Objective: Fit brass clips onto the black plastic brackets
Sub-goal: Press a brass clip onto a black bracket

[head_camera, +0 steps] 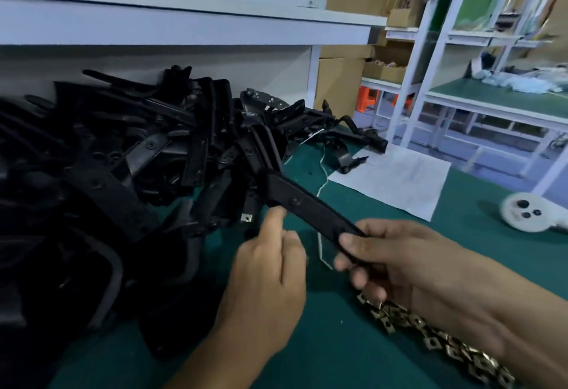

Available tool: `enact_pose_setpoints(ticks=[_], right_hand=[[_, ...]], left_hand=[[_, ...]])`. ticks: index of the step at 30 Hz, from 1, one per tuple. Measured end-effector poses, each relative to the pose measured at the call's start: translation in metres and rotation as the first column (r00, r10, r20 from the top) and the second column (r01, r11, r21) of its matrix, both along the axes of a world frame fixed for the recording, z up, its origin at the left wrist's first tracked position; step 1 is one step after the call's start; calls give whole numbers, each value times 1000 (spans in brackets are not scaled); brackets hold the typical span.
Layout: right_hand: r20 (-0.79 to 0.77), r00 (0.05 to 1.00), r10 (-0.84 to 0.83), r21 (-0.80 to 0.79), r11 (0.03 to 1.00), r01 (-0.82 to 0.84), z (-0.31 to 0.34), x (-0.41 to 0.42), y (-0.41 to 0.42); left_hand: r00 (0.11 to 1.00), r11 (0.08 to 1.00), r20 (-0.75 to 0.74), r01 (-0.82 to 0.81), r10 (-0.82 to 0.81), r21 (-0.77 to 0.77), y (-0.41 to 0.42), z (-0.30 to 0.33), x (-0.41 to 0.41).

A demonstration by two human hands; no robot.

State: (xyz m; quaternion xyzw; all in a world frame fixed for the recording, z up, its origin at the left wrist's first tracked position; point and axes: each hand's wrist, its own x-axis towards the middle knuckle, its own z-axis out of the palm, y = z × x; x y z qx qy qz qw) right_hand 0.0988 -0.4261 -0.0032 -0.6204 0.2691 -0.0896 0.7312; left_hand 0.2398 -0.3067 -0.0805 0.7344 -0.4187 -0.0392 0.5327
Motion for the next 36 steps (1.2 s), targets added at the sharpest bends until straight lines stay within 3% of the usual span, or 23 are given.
enact_pose_setpoints(ticks=[2,4,5,7,8,9,12,13,15,18,20,23,31,34,36], right_hand=[[-12,999,42,-28,999,-43,-13,-17,3],[-32,992,120,-162,979,-124,-25,-25,6],[-38,987,158,-233,959,-162,-27,-24,6],[-75,971,229,-332,912,-241,-23,-17,3],[-102,957,271,-359,887,-290,-16,-12,-1],[-138,938,319,-389,853,-347,-7,-6,-9],[-250,923,292,-566,729,-384,20,10,-45],[-248,944,216,-646,690,-327,26,13,-59],[-247,963,106,-760,595,-261,30,14,-84],[-433,892,131,-767,465,-442,10,10,-96],[-502,851,156,-749,415,-517,-5,10,-94],[-478,863,164,-800,326,-505,-16,13,-93],[-464,857,224,-785,344,-515,-26,16,-98],[-371,887,275,-767,449,-459,-26,16,-102],[-157,952,262,-735,613,-290,-24,17,-106]], left_hand=[[986,997,-149,76,-74,9,4,-1,0],[945,980,-276,194,-177,35,4,8,-2],[887,959,-367,277,-279,-60,2,12,-3],[653,878,-588,326,-478,-352,-5,23,-6],[587,838,-607,279,-535,-468,-7,32,-7],[590,819,-595,226,-546,-527,-9,42,-7],[829,879,-452,95,-330,-468,-11,50,3],[918,927,-346,56,-193,-370,-10,47,5],[995,993,-99,-35,24,-114,-5,32,5],[997,990,72,-38,28,139,-4,18,-6],[949,949,313,-78,-23,305,-8,19,-10],[874,923,481,-123,-74,365,-10,19,-7],[781,864,621,-263,-71,429,-10,11,-1],[755,873,652,-268,-73,408,-11,10,0],[765,872,640,-266,-69,412,-11,10,1]])
